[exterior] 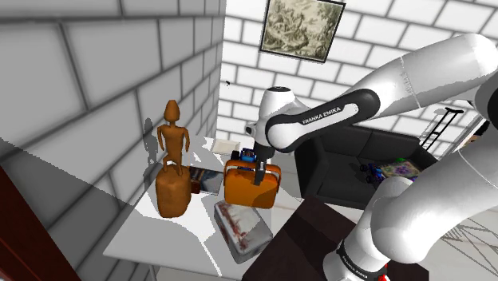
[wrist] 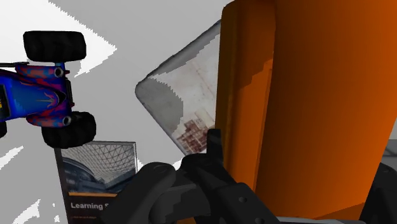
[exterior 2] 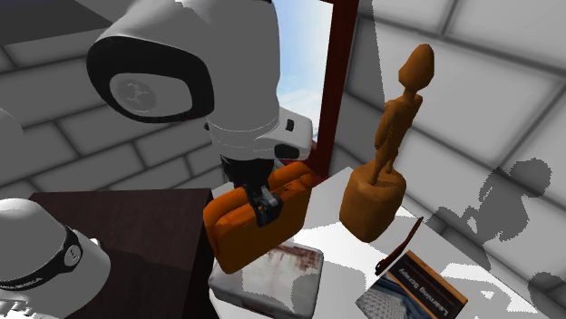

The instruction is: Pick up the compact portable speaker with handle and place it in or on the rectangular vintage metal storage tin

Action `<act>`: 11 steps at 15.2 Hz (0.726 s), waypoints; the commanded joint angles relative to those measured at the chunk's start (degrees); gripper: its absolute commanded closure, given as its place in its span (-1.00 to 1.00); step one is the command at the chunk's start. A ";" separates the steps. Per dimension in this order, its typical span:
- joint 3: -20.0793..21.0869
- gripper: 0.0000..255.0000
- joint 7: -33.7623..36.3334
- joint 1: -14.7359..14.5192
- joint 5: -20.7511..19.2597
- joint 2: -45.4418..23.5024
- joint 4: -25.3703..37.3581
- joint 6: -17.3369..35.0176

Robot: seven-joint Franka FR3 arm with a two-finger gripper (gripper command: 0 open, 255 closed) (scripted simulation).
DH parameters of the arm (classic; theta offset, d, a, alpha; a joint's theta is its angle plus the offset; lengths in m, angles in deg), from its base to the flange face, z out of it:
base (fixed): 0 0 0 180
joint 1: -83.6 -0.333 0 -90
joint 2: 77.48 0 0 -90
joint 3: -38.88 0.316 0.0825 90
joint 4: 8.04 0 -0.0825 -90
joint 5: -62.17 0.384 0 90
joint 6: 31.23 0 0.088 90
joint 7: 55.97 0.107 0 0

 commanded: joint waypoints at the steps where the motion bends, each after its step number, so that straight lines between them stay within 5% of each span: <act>1: -0.27 1.00 -0.48 0.16 -0.04 -0.34 -0.84 1.28; 11: -0.34 1.00 -1.10 -0.07 0.56 -7.36 -3.41 10.86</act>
